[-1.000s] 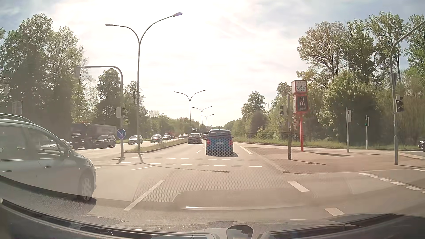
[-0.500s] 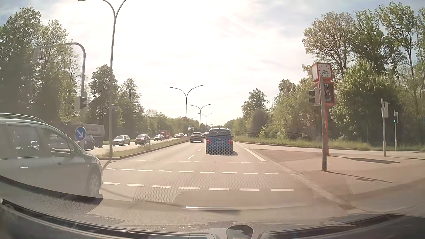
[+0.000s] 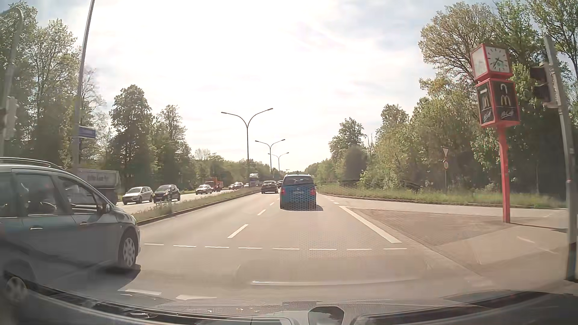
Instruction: Follow the waypoints while adhering to traffic rules and regulations
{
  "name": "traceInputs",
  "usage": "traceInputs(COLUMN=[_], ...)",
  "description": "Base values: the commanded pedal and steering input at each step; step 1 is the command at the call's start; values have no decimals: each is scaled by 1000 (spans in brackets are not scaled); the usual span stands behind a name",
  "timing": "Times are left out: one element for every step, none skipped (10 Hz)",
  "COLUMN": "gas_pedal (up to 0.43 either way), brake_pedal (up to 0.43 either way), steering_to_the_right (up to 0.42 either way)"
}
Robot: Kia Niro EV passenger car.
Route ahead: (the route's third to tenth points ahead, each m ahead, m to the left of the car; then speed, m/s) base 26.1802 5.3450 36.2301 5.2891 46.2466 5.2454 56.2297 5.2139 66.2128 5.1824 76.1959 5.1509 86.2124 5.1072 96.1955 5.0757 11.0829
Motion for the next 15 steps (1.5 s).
traceInputs(gas_pedal=[138,138,138,138,138,138,138,138,138,138,138,138,138,130,130], brake_pedal=[0,0,0,0,0,0,0,0,0,0,0,0,0,0,0], steering_to_the_right=[0,0,0,0,0,0,0,0,0,0,0,0,0,0,0])
